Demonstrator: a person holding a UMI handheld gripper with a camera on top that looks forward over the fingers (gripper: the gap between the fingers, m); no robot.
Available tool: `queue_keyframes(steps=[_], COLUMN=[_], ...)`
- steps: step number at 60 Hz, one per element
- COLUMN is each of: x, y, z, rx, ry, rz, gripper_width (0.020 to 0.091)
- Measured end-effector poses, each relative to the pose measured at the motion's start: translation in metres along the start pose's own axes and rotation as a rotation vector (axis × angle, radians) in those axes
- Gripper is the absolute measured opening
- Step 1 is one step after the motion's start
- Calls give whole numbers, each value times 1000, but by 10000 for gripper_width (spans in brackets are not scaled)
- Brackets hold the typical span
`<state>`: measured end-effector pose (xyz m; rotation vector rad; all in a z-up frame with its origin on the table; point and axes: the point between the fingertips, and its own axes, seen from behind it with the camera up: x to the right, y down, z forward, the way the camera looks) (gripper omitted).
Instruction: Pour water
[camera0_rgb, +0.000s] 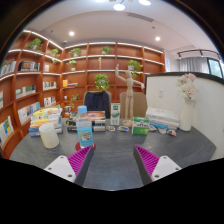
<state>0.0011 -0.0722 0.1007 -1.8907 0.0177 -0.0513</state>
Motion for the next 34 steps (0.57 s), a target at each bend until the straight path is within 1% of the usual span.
queue_keyframes(steps=[7,16,34], x=[16,29,33], y=[-9,-26,-34], z=[-18,-37,-56], rx=[16,61,83], ry=[18,25,11], rz=[19,38,67], gripper_width=[816,812,813])
